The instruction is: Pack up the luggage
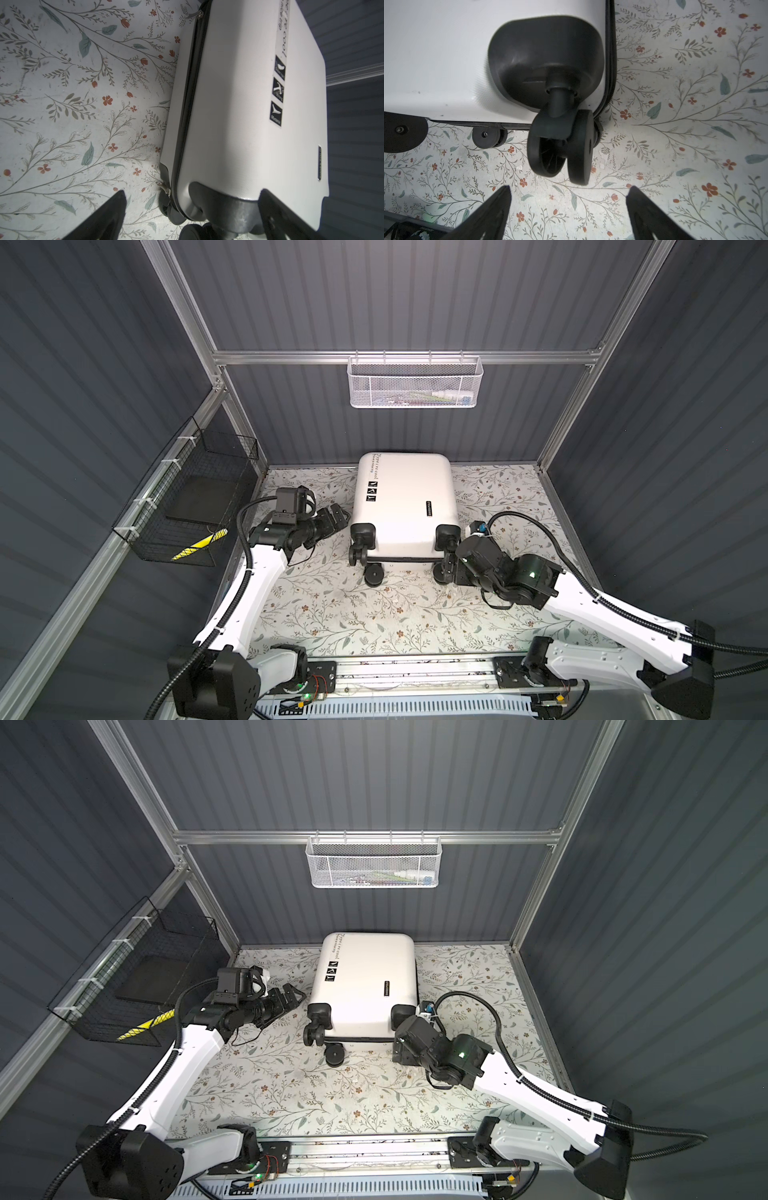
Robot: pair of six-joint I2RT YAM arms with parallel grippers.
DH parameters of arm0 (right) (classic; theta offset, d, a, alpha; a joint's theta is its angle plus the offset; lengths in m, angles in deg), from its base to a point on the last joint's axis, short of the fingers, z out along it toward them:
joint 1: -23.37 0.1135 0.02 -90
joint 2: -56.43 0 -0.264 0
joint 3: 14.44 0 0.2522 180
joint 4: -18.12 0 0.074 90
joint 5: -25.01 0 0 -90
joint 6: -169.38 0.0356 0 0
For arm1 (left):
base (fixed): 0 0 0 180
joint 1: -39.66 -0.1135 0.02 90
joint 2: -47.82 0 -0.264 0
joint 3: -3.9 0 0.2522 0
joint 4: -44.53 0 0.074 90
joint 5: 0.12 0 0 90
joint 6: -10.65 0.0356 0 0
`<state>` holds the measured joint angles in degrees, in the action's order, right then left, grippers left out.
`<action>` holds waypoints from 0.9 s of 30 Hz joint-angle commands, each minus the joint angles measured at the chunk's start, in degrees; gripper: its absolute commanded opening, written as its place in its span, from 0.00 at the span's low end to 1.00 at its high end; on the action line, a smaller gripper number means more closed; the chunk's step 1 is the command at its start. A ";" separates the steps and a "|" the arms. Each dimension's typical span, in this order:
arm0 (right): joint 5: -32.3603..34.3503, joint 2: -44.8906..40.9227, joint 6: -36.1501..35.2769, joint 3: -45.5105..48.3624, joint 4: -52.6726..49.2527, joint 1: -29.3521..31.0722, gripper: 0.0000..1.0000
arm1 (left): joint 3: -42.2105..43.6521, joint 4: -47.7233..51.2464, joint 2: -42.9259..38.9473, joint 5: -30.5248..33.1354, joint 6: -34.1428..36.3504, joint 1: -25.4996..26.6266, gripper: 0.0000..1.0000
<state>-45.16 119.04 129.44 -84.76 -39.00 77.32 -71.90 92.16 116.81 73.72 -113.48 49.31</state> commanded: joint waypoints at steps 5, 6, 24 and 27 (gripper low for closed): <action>2.94 3.85 -1.73 -0.97 2.22 0.27 0.78 | 1.59 -1.06 -1.07 -2.17 -0.62 -0.38 1.00; 3.25 4.16 -1.72 -1.01 2.30 0.27 0.76 | 1.59 -1.04 -1.07 -2.14 -0.60 -0.33 1.00; 5.94 8.49 -3.32 -1.41 4.42 0.02 0.53 | 1.23 -2.35 0.46 -2.29 -0.84 -0.34 1.00; 6.40 8.52 -2.97 -1.11 4.48 -0.15 0.52 | 1.22 -2.40 0.69 -2.30 -0.77 -0.33 1.00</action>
<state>-40.92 127.22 126.69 -84.89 -34.52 77.30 -70.74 90.13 116.96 72.65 -113.72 49.31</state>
